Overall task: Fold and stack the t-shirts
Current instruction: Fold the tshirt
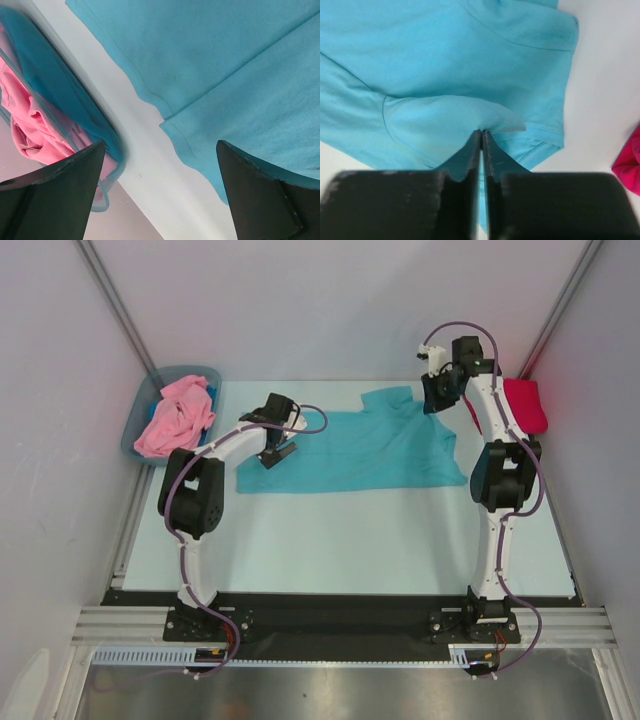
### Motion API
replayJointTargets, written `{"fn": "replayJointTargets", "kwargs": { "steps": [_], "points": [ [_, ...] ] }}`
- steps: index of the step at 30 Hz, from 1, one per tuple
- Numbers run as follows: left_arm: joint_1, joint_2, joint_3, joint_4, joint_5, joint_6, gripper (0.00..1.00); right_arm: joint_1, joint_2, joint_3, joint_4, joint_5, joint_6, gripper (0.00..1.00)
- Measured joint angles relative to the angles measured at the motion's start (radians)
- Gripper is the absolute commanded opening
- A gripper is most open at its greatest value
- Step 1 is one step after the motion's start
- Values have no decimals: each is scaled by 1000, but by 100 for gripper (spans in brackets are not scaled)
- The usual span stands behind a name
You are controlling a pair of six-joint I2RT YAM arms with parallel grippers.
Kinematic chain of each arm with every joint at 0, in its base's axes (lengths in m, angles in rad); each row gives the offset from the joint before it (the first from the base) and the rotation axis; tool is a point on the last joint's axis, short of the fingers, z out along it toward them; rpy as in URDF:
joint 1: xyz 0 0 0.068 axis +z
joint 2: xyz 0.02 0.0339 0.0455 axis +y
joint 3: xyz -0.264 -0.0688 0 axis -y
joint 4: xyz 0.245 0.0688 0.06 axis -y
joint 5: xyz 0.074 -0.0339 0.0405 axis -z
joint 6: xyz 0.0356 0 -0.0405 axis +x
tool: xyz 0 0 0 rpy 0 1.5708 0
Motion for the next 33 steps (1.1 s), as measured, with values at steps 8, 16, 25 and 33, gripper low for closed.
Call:
{"fn": "replayJointTargets", "kwargs": {
  "steps": [8,16,25,33],
  "points": [
    [-7,0,0,0,-1,0,100,4,8,-20,11,26,0,37],
    [-17,0,0,0,-2,1,100,-6,-18,-137,43,49,1,37],
    [-33,-5,-5,9,-27,5,100,-14,-259,-507,134,132,-34,28],
    [-44,-10,-28,44,-50,26,100,95,-206,-323,51,111,-74,32]
  ]
}}
